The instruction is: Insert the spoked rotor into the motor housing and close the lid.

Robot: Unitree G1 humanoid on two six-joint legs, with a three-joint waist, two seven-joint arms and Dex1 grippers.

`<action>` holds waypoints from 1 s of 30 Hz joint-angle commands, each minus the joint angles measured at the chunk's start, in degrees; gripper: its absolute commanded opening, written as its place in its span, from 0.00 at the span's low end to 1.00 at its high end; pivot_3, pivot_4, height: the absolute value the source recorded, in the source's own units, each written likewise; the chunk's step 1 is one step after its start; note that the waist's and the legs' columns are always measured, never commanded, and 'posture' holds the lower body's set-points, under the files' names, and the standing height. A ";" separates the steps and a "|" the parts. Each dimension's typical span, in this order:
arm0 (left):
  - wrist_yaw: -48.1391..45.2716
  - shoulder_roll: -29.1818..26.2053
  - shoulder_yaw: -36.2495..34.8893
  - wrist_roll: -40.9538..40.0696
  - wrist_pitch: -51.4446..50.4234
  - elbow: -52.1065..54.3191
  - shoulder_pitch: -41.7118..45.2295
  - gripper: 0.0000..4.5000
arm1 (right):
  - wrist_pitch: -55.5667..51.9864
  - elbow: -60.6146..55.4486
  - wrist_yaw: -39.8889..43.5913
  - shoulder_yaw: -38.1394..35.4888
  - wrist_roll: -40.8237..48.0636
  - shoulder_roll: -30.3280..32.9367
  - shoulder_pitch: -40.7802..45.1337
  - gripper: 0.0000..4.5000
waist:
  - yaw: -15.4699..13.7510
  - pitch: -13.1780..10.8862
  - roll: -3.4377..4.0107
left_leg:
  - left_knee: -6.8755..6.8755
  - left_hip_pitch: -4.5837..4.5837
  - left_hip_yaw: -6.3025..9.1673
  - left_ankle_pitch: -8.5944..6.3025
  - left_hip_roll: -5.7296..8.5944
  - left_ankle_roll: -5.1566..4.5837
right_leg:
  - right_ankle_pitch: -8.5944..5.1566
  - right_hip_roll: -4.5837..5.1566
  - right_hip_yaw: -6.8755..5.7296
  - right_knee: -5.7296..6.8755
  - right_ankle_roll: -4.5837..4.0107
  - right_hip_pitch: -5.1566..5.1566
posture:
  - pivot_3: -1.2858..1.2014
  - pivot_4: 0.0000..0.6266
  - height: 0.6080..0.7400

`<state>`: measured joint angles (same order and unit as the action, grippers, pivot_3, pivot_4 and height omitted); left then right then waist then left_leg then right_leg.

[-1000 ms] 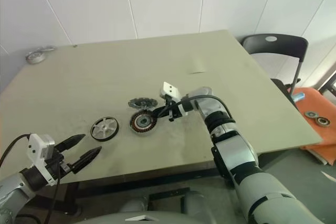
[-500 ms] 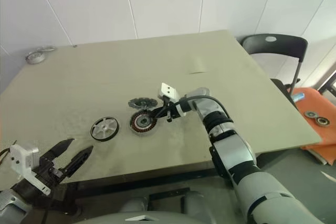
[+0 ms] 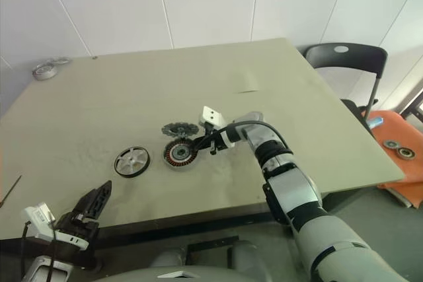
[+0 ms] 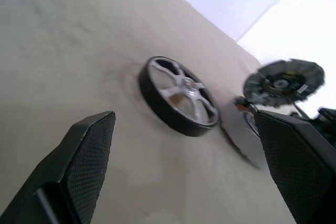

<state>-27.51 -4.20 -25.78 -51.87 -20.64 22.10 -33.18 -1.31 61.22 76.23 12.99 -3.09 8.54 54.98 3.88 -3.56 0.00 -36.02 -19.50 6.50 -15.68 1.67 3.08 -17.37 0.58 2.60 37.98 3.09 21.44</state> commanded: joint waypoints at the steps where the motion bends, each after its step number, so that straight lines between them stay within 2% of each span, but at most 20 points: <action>1: 1.62 0.14 0.12 0.42 1.60 -1.93 3.78 1.00 | 1.08 0.01 -0.17 -0.39 0.17 -0.21 2.18 0.01 | -0.02 0.00 0.00 | 0.00 0.00 0.00 0.00 0.00 0.00 | 0.00 0.00 0.00 0.00 0.00 0.00 | 0.52 0.00 1.00; 10: 2.32 -1.05 3.21 3.46 0.71 -5.62 9.45 1.00 | 1.17 0.34 -0.63 -0.79 0.21 0.42 2.10 0.01 | -0.12 0.01 0.00 | 0.00 0.00 0.00 0.00 0.02 0.00 | 0.14 0.01 0.01 0.01 -0.17 -0.01 | 0.52 0.00 1.00; 25: 2.88 -3.37 6.71 6.80 -2.61 -11.31 16.37 1.00 | 0.78 -0.59 -1.33 -1.09 0.70 1.09 0.72 0.01 | -2.12 0.13 0.43 | -0.10 0.12 0.09 0.11 0.03 0.12 | 0.04 0.01 -0.13 0.18 -0.03 -0.14 | 0.52 0.00 1.00; 30: 2.93 -3.35 6.91 7.00 -3.00 -11.66 18.74 1.00 | 0.21 -1.22 0.96 -1.38 1.40 2.18 0.75 0.01 | -3.04 0.13 0.45 | -0.11 0.11 0.09 0.13 0.02 0.15 | 0.05 0.00 -0.15 0.20 -0.04 -0.12 | 0.52 0.00 1.00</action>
<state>-24.83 -7.29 -20.40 -45.34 -22.67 11.26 -15.81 -0.94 62.06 76.04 12.76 -3.05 10.20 54.79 0.84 -3.43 0.45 -36.13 -19.39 6.59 -15.55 1.70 3.23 -17.32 0.58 2.45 38.18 3.05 21.32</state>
